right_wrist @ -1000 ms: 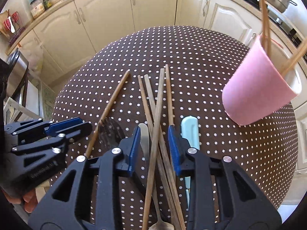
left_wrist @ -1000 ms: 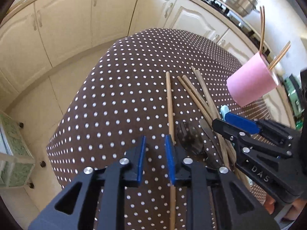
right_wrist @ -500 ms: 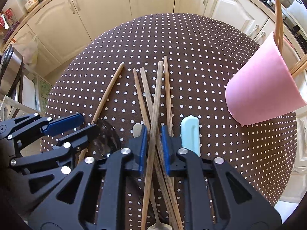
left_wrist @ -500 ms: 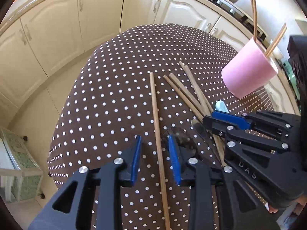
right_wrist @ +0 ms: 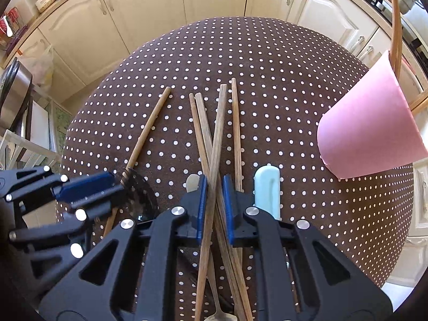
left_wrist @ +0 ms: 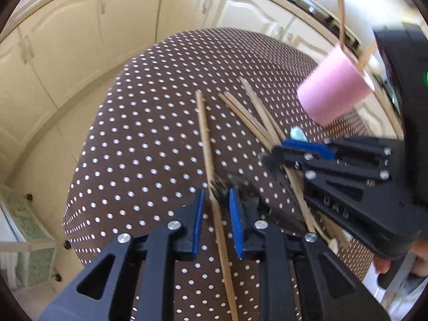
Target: Organize utensils
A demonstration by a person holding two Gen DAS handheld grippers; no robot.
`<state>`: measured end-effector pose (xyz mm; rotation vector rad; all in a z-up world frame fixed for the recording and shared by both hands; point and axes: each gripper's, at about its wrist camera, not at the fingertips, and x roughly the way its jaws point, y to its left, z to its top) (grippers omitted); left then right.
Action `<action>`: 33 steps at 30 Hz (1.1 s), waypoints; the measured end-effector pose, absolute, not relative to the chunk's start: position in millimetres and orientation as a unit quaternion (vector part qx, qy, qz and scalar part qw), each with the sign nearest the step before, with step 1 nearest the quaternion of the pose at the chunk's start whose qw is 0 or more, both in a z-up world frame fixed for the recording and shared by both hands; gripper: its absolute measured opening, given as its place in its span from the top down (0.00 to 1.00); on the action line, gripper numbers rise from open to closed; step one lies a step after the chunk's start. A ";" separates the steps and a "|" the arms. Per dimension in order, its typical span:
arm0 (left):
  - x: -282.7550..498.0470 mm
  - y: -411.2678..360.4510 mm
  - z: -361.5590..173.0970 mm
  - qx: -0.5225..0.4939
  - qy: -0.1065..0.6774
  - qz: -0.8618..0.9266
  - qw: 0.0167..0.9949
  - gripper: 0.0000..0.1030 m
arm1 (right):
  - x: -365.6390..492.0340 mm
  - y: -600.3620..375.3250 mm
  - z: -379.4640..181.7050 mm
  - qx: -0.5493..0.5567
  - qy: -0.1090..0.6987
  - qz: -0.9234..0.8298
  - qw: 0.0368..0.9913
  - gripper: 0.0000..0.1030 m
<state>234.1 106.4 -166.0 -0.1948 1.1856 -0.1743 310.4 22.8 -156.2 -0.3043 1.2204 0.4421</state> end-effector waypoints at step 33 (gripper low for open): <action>231.9 126.5 -163.5 -0.092 0.559 -0.101 0.818 0.80 | 315.7 21.2 -157.4 -0.133 0.569 0.214 0.783 0.87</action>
